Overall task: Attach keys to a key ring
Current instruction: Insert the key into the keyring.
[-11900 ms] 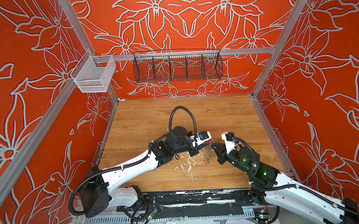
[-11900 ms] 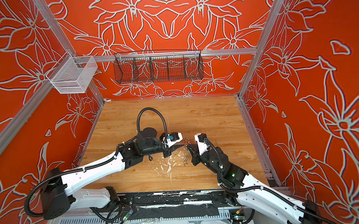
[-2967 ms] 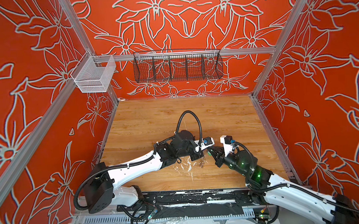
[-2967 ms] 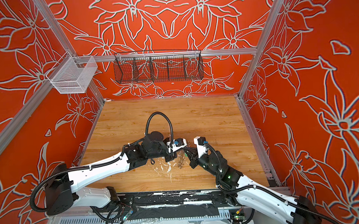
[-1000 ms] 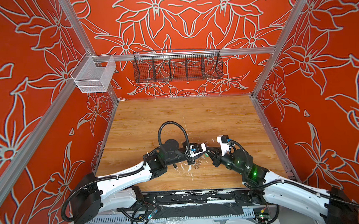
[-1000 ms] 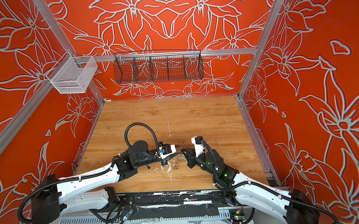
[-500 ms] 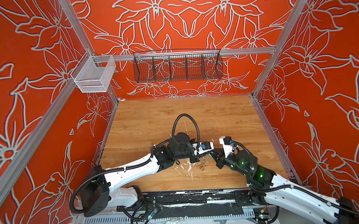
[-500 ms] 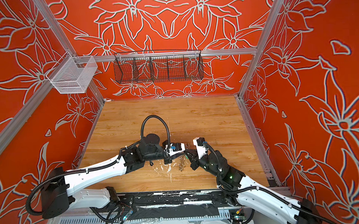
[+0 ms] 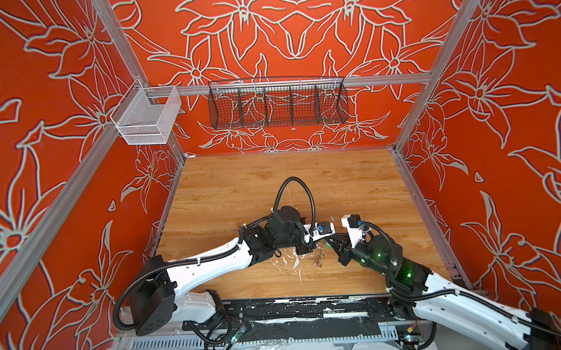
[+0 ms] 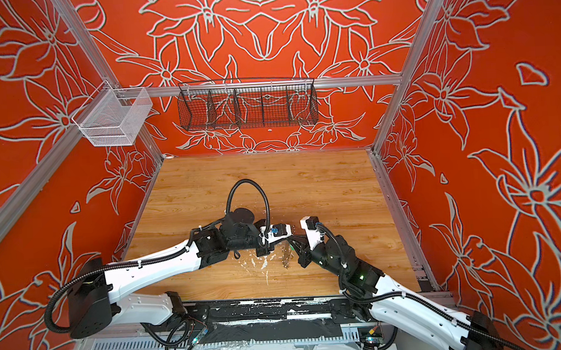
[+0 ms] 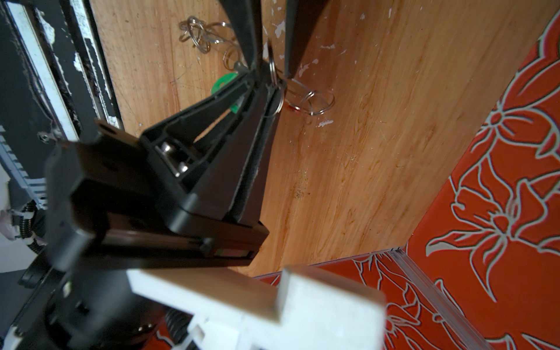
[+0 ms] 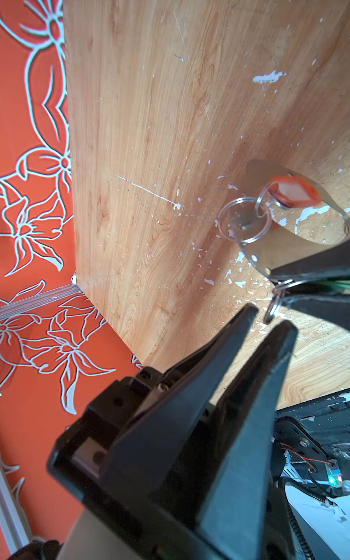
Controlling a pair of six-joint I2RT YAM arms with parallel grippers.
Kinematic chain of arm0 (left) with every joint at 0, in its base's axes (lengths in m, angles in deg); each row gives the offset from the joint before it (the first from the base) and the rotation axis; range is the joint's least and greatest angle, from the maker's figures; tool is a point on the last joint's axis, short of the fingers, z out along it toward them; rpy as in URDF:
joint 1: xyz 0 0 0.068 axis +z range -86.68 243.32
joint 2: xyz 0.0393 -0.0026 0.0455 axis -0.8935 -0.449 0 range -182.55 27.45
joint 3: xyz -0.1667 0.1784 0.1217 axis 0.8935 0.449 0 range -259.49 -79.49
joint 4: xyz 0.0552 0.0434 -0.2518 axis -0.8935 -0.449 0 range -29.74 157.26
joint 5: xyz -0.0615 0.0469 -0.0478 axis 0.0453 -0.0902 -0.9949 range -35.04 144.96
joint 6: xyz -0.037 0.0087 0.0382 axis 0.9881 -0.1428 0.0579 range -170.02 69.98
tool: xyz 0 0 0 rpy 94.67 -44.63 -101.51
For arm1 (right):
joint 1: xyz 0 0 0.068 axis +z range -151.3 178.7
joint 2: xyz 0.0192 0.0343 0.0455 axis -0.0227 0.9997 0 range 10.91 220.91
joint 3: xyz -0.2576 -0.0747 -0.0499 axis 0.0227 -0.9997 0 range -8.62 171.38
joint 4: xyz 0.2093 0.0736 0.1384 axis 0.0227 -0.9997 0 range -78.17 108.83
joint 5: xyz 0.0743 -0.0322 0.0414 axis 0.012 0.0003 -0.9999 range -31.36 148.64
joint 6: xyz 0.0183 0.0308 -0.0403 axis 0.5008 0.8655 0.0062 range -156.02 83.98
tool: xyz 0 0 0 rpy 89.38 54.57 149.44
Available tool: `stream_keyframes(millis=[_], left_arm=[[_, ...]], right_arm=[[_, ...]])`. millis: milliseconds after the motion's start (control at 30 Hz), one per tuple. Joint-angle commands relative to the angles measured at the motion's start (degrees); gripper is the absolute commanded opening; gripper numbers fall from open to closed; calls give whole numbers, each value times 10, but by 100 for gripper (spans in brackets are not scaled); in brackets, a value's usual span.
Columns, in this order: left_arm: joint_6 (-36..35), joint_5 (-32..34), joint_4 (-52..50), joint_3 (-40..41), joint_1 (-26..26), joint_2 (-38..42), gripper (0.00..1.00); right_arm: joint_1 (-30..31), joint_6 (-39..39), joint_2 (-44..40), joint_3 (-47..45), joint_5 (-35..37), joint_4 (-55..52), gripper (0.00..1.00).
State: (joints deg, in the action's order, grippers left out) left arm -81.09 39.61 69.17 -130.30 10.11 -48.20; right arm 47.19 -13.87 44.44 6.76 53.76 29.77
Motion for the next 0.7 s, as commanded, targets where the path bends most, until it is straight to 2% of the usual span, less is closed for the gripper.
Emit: stream_keyframes(millis=[0, 100, 233, 467, 667], left_arm=[[-8, 3, -10, -14, -1, -7, 14], [-8, 2, -8, -14, -1, -8, 13], [-11, 0, -5, -13, -1, -8, 0], [-6, -3, 40, 18, -1, 12, 0], [0, -9, 144, 99, -1, 80, 0]], right_arm=[[0, -8, -9, 28, -15, 15, 0], [1, -8, -9, 27, -19, 18, 0], [1, -4, -8, 22, -18, 29, 0], [1, 17, 2, 10, 17, 48, 0], [0, 38, 23, 5, 58, 54, 0]])
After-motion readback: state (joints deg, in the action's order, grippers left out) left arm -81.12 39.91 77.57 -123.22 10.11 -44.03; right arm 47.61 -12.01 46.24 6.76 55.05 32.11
